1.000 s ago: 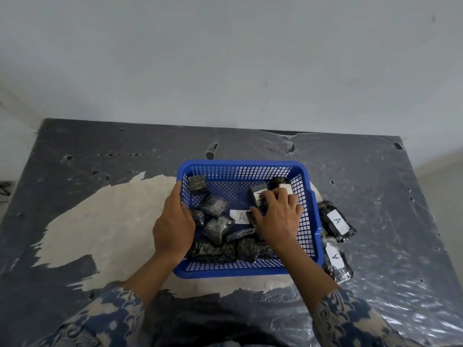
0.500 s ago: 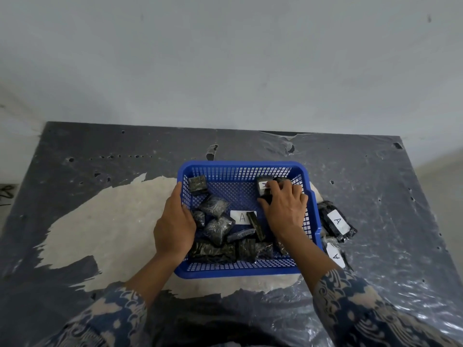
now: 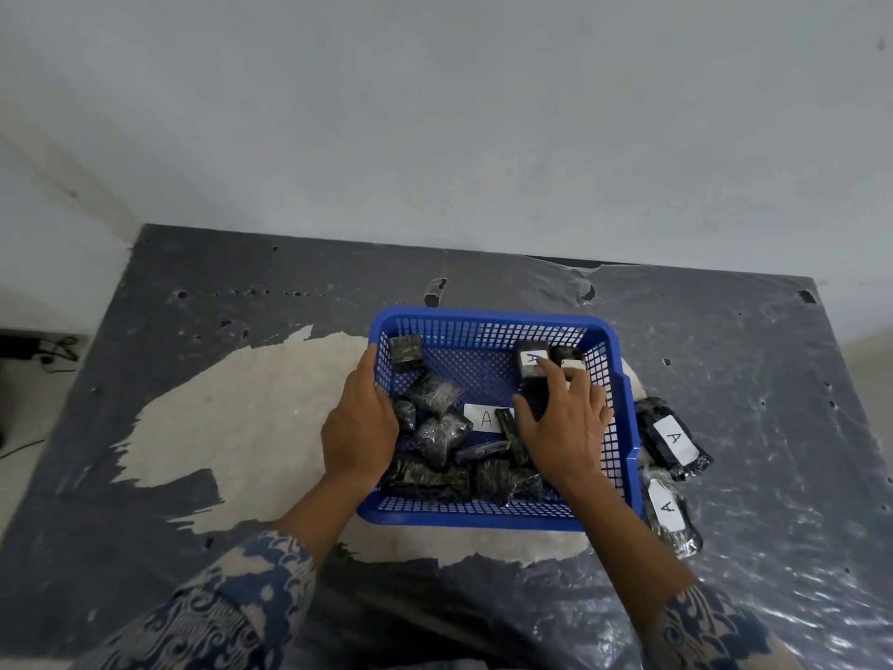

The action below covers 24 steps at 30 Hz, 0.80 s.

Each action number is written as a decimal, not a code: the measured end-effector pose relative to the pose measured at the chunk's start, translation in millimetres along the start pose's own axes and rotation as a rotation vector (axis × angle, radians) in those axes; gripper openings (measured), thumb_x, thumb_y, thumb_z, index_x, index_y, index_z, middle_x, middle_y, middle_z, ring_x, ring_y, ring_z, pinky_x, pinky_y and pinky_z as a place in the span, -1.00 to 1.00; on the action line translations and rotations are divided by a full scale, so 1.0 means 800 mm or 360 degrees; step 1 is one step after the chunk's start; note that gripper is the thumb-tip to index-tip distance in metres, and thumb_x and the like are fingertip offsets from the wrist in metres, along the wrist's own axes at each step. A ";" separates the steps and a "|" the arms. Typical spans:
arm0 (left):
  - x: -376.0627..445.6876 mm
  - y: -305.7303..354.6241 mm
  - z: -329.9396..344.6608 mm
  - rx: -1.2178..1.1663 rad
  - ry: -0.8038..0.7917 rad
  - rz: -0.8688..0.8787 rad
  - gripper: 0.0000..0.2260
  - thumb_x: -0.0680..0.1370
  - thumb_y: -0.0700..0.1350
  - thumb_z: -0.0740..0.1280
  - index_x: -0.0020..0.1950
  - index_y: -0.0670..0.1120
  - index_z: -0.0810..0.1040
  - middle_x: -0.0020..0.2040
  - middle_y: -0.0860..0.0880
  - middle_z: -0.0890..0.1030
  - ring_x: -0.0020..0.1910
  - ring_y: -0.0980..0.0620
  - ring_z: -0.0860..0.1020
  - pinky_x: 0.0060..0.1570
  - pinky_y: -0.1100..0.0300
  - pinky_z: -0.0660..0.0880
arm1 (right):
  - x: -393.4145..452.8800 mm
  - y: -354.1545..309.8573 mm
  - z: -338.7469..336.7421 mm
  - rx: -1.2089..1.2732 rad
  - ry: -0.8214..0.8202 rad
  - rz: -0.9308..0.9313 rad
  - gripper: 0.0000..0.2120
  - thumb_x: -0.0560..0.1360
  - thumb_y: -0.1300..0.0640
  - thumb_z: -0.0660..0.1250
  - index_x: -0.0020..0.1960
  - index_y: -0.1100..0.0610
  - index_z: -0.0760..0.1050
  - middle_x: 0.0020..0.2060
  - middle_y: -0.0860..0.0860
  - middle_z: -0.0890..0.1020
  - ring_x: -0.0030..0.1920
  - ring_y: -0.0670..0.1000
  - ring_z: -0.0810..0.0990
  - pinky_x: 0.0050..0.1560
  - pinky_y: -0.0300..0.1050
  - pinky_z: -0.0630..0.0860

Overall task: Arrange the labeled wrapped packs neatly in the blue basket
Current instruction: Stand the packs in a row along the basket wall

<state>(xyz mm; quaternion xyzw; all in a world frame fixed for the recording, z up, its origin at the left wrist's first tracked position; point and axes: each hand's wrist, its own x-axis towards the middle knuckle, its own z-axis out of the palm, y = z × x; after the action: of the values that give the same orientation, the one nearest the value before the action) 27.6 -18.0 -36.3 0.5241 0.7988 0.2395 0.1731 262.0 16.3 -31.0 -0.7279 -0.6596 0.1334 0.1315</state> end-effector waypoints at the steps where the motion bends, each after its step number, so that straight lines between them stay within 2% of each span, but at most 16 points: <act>1: -0.001 0.000 -0.001 -0.0005 -0.0024 0.0004 -0.51 0.67 -0.12 0.18 0.60 -0.01 0.19 0.37 -0.08 0.52 0.11 -0.15 0.62 -0.07 0.04 0.54 | -0.010 -0.001 -0.004 0.0047 -0.0019 0.0003 -0.49 0.50 -0.13 0.38 0.39 -0.04 0.39 0.19 0.04 0.47 0.16 0.13 0.40 0.17 0.14 0.36; 4: 0.001 0.000 -0.003 0.0036 -0.0136 -0.0039 -0.48 0.65 -0.11 0.22 0.60 -0.02 0.16 0.39 -0.12 0.45 0.18 -0.18 0.56 0.04 -0.08 0.56 | -0.037 0.006 -0.018 0.0122 -0.0035 -0.0024 -0.61 0.53 -0.09 0.35 0.33 -0.04 0.48 0.13 -0.03 0.52 0.16 0.09 0.44 0.13 0.07 0.30; 7: 0.010 0.011 -0.011 0.0453 -0.0089 0.0097 -0.46 0.57 -0.04 0.33 0.51 -0.10 0.29 0.44 -0.20 0.36 0.31 -0.26 0.41 0.21 -0.16 0.46 | -0.050 0.029 -0.037 0.0114 0.0082 -0.0053 -0.67 0.51 -0.02 0.39 0.26 -0.01 0.54 0.10 -0.02 0.55 0.15 0.10 0.46 0.11 0.06 0.29; 9: 0.022 0.025 -0.015 0.0664 0.0015 0.0305 -0.50 0.53 -0.03 0.37 0.43 -0.12 0.39 0.41 -0.22 0.39 0.28 -0.26 0.40 0.17 -0.16 0.43 | -0.052 0.052 -0.046 0.0065 0.0157 -0.0088 -0.68 0.49 0.02 0.41 0.23 0.01 0.55 0.13 0.00 0.55 0.18 0.11 0.47 0.15 0.12 0.35; 11: 0.038 0.043 -0.014 0.0806 -0.0039 0.0431 -0.50 0.54 0.03 0.36 0.44 -0.10 0.40 0.37 -0.19 0.43 0.26 -0.24 0.42 0.15 -0.13 0.40 | -0.053 0.073 -0.047 0.0027 0.0157 -0.0130 -0.65 0.47 0.04 0.44 0.24 0.03 0.55 0.20 0.03 0.54 0.26 0.13 0.43 0.21 0.20 0.39; 14: 0.062 0.064 0.000 0.1000 -0.0211 0.0417 -0.49 0.58 0.14 0.26 0.45 -0.09 0.37 0.32 -0.16 0.48 0.26 -0.20 0.43 0.19 -0.08 0.35 | -0.056 0.093 -0.036 -0.0014 0.0081 -0.0241 -0.58 0.45 0.03 0.47 0.28 0.05 0.54 0.32 0.06 0.50 0.39 0.17 0.30 0.28 0.29 0.39; 17: 0.069 0.069 0.008 0.1071 -0.0239 0.0376 -0.56 0.58 0.12 0.28 0.39 -0.08 0.40 0.30 -0.17 0.48 0.25 -0.21 0.44 0.20 -0.07 0.35 | -0.058 0.098 -0.026 -0.0029 0.0047 -0.0283 -0.58 0.44 0.00 0.45 0.27 0.02 0.52 0.33 0.04 0.48 0.44 0.19 0.24 0.30 0.30 0.41; 21: 0.060 0.065 0.001 0.0897 -0.0291 0.0336 -0.61 0.58 0.01 0.35 0.38 -0.03 0.43 0.34 -0.16 0.47 0.26 -0.22 0.46 0.22 -0.08 0.39 | -0.060 0.104 -0.022 0.0032 0.0072 -0.0273 -0.62 0.43 0.00 0.43 0.23 -0.01 0.51 0.29 -0.01 0.47 0.44 0.16 0.24 0.31 0.26 0.42; 24: 0.041 0.067 -0.002 0.0287 -0.0195 0.0390 -0.67 0.55 -0.15 0.39 0.31 -0.02 0.49 0.30 -0.12 0.51 0.22 -0.15 0.50 0.20 -0.04 0.46 | -0.059 0.108 -0.022 0.0062 0.0068 -0.0305 -0.65 0.44 -0.02 0.38 0.21 -0.02 0.51 0.26 -0.02 0.48 0.43 0.15 0.26 0.35 0.23 0.39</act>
<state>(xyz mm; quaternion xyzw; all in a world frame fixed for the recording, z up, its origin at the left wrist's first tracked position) 54.6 30.1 -5.5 0.6447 0.7350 0.1539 0.1432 344.0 -39.3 -45.8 -0.6615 -0.7204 0.1175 0.1719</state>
